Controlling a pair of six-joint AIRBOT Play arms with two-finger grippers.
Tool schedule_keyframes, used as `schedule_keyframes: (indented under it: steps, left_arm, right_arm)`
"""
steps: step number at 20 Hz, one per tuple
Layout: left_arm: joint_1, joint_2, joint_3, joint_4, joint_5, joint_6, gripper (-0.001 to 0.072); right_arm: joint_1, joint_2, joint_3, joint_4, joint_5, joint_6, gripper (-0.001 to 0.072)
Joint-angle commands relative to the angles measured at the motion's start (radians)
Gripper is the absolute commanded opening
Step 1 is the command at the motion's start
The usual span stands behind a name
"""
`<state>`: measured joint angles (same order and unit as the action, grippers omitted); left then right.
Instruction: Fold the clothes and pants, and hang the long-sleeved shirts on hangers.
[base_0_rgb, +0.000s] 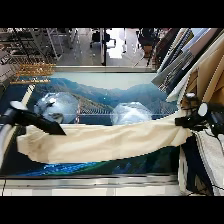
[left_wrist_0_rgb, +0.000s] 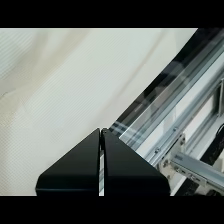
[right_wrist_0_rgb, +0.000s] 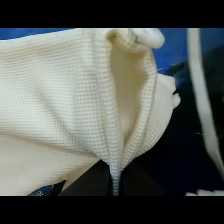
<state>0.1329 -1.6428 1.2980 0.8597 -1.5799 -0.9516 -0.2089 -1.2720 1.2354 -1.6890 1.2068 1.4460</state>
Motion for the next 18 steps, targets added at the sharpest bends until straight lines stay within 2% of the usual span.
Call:
schedule_keyframes:
  steps: [1,3,5,9,11,12,13,14,15,16,18]
  left_arm:
    - [-0.158,-0.019,-0.095,0.123,0.174,-0.04,0.0016]
    - [-0.159,-0.022,-0.092,0.22,0.212,-0.111,0.0016]
    - [-0.112,0.002,-0.089,0.232,0.184,-0.134,0.0017]
    - [-0.003,0.112,-0.089,0.223,0.116,-0.134,0.0017]
    - [0.038,0.178,-0.089,0.192,0.101,-0.134,0.0017]
    - [0.052,0.205,-0.089,0.18,0.101,-0.134,0.0017]
    - [0.063,0.227,-0.089,0.18,0.102,-0.134,0.0017]
    - [0.071,0.239,-0.089,0.18,0.102,-0.134,0.0017]
    - [0.078,0.242,-0.089,0.18,0.102,-0.134,0.0017]
    - [0.082,0.239,-0.089,0.18,0.102,-0.134,0.0017]
    - [0.082,0.233,-0.093,0.18,0.103,-0.134,0.0017]
  right_arm:
    - [0.079,0.024,0.086,-0.003,0.159,0.123,0.0019]
    - [0.212,0.023,0.071,0.157,0.207,0.207,0.002]
    - [0.401,0.019,0.045,0.247,0.142,0.299,0.002]
    - [0.88,-0.092,-0.019,0.245,-0.21,0.525,0.002]
    - [1.044,-0.237,0.0,0.247,-0.422,0.562,0.0021]
    - [1.084,-0.319,0.041,0.253,-0.474,0.562,0.0024]
    - [1.094,-0.381,0.099,0.268,-0.451,0.561,0.0068]
    - [1.086,-0.419,0.165,0.268,-0.387,0.526,0.0282]
    - [1.065,-0.419,0.219,0.253,-0.315,0.45,0.0456]
    - [1.033,-0.395,0.254,0.225,-0.25,0.397,0.0464]
    - [0.927,-0.292,0.272,0.132,-0.137,0.357,0.0465]
